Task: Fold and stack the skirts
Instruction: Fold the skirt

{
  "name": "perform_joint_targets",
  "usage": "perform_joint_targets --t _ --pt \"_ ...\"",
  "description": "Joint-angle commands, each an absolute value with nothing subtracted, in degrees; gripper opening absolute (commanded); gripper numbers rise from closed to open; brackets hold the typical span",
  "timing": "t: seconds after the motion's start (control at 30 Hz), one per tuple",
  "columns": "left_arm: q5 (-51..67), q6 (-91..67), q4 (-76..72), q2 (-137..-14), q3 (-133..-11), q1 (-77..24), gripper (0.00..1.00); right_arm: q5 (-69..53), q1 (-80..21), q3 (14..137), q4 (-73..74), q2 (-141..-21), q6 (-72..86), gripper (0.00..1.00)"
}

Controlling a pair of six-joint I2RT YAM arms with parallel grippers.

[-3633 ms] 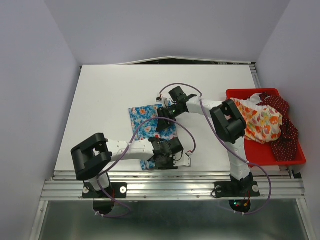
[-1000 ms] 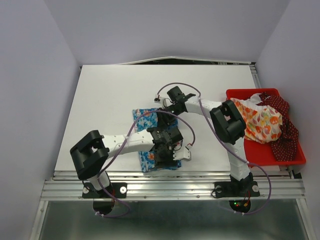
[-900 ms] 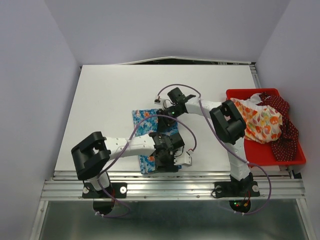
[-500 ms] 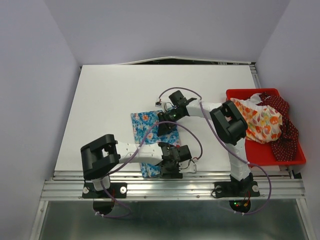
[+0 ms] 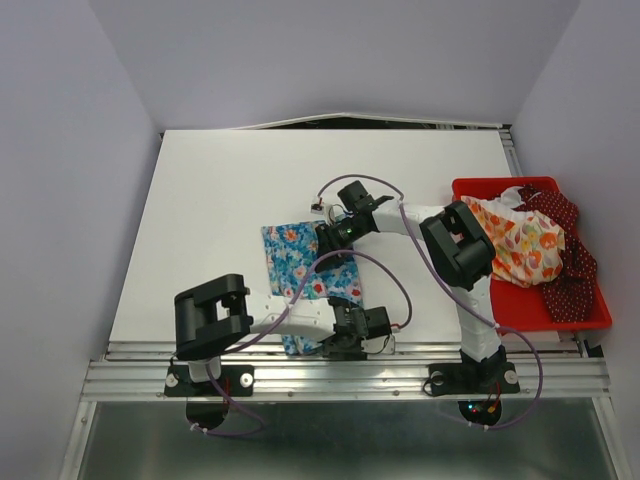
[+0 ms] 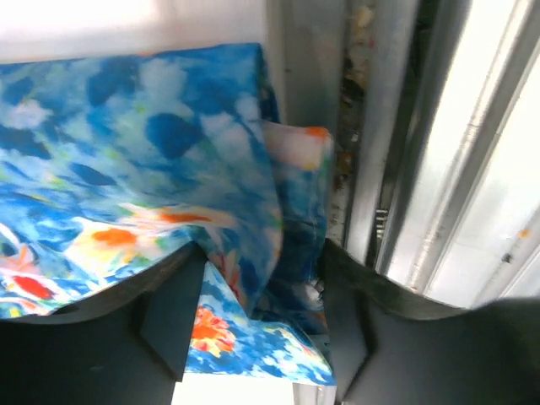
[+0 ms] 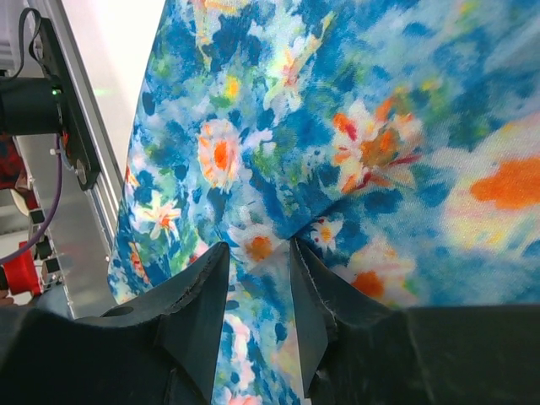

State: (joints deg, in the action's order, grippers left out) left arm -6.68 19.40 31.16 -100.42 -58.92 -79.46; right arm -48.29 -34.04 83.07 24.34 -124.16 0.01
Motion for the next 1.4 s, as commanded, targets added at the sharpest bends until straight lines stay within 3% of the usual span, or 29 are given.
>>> perform_joint_targets --t 0.0,0.07,0.1,0.13,0.4,0.77,1.2,1.37 --pt "-4.0 18.2 29.4 -106.3 -56.9 -78.5 0.48 -38.0 -34.7 79.9 28.7 -127.9 -2.0 0.41" --pt "-4.4 18.5 29.2 -104.6 -56.3 -78.7 0.29 -38.3 -34.7 79.2 28.7 -127.4 -2.0 0.41" --pt "-4.6 18.6 29.4 -104.1 -56.3 -78.8 0.08 -38.6 -34.7 78.7 28.7 -126.7 -2.0 0.41" --pt "-4.5 18.7 29.4 -102.7 -56.3 -78.8 0.01 -38.9 -34.7 77.5 28.6 -126.4 -2.0 0.41" --pt "6.0 21.4 38.2 -94.8 -62.0 -78.4 0.00 -38.5 -34.7 75.5 28.2 -123.1 -3.3 0.41" --pt "22.1 29.3 51.3 -92.8 -75.3 -69.2 0.00 -44.6 -35.3 85.3 26.8 -117.3 1.8 0.45" --pt "25.4 35.1 56.6 -93.4 -79.6 -67.2 0.00 -56.2 -41.9 86.5 14.9 -122.4 10.8 0.46" --pt "24.8 37.2 58.2 -93.8 -82.1 -65.1 0.00 -58.3 -44.6 81.7 12.7 -125.2 11.9 0.44"
